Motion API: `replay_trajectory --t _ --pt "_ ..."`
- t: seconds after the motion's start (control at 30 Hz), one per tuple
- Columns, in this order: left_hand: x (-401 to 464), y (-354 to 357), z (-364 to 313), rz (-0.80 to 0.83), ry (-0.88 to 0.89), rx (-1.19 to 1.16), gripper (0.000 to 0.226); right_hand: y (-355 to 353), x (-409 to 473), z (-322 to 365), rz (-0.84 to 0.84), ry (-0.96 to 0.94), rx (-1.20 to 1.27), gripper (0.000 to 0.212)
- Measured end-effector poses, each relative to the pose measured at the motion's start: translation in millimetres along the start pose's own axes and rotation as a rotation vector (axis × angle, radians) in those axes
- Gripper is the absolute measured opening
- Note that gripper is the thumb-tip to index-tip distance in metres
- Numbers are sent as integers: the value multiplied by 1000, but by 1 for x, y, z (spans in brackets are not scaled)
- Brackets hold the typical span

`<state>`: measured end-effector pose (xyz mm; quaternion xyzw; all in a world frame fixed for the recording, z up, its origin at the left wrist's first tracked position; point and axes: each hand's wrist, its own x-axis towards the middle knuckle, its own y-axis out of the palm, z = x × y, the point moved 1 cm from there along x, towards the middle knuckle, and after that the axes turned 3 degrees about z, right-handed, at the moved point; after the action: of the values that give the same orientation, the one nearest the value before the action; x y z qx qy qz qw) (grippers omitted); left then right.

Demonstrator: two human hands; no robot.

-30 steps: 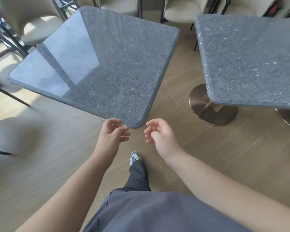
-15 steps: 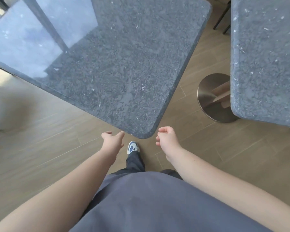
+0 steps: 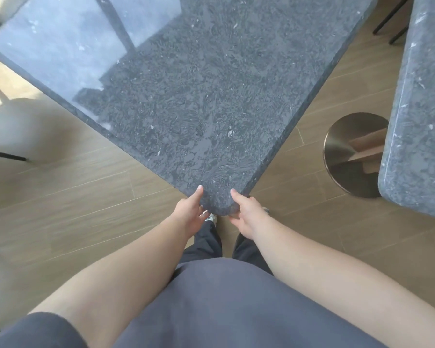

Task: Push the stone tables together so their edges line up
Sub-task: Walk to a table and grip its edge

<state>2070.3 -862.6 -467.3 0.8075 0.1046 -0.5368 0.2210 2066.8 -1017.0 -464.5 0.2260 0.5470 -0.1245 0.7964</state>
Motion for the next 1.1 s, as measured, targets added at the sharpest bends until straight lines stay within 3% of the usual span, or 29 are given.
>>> replay_trajectory --t 0.43,0.63,0.83,1.1 --pt "-4 31 17 -204 70 -153 35 -7 31 10 116 105 -40 41" --pt "4 25 27 -197 130 -200 45 -12 39 11 128 126 -105 39" --pt "15 32 30 -60 156 -333 46 -12 41 11 113 138 -100 39" --pt "18 39 24 -125 102 -376 46 -1 32 14 126 161 38 39"
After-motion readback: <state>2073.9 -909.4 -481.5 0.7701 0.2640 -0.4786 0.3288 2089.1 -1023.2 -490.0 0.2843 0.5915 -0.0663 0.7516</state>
